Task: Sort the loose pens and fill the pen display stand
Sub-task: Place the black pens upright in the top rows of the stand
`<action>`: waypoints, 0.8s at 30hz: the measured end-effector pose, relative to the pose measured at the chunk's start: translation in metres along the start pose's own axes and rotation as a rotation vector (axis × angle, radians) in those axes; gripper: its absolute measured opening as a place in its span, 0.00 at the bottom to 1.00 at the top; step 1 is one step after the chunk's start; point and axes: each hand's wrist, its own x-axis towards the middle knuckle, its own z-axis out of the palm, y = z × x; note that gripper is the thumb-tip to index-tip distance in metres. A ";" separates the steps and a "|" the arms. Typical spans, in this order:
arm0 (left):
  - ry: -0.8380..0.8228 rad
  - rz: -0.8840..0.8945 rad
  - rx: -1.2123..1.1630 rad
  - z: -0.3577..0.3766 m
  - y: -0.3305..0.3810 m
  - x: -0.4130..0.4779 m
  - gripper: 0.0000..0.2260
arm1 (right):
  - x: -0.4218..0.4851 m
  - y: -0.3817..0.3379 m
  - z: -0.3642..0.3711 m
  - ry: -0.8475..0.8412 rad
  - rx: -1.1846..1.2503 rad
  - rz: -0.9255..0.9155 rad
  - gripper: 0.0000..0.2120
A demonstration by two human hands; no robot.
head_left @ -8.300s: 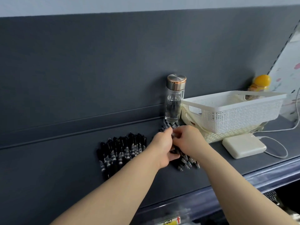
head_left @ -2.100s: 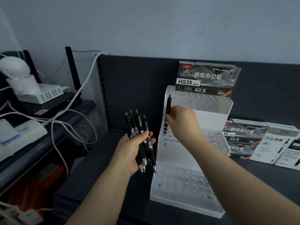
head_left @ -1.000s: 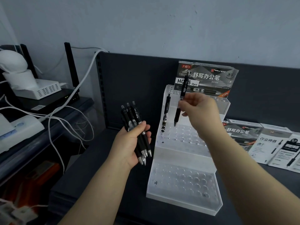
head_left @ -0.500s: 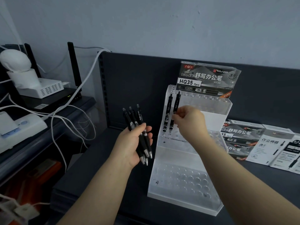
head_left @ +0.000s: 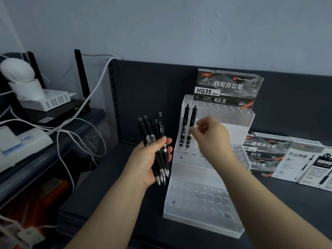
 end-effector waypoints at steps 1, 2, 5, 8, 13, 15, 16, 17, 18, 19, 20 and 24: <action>-0.003 0.000 -0.008 0.001 0.000 0.000 0.06 | -0.007 -0.005 -0.002 -0.055 0.066 -0.009 0.05; -0.008 0.001 -0.017 0.002 -0.001 0.000 0.05 | -0.016 -0.011 -0.002 -0.155 0.120 -0.016 0.04; -0.041 0.003 -0.043 0.007 -0.003 0.000 0.04 | -0.034 -0.022 0.001 -0.412 0.186 -0.019 0.03; -0.087 0.007 -0.020 0.011 -0.004 -0.002 0.04 | -0.033 -0.021 0.002 -0.428 0.236 0.027 0.03; -0.052 0.005 -0.042 0.012 -0.003 0.000 0.02 | -0.021 -0.019 -0.014 -0.360 0.420 0.148 0.03; 0.004 0.008 -0.070 0.011 -0.004 0.004 0.03 | -0.009 -0.016 -0.023 -0.222 0.413 0.159 0.02; 0.022 0.012 -0.071 0.010 -0.005 0.006 0.03 | -0.003 -0.013 -0.027 -0.146 0.402 0.151 0.02; 0.031 0.018 -0.066 0.009 -0.005 0.007 0.03 | 0.003 -0.010 -0.029 -0.077 0.378 0.139 0.03; 0.037 0.026 -0.060 0.008 -0.006 0.007 0.02 | 0.009 -0.006 -0.030 -0.022 0.337 0.122 0.03; 0.042 0.036 -0.052 0.008 -0.007 0.008 0.02 | 0.013 -0.003 -0.030 0.013 0.287 0.103 0.04; 0.049 0.047 -0.043 0.008 -0.007 0.008 0.02 | 0.016 0.001 -0.029 0.026 0.231 0.084 0.06; 0.066 0.080 -0.012 0.007 -0.007 0.011 0.01 | 0.018 0.013 -0.018 -0.043 0.020 0.057 0.09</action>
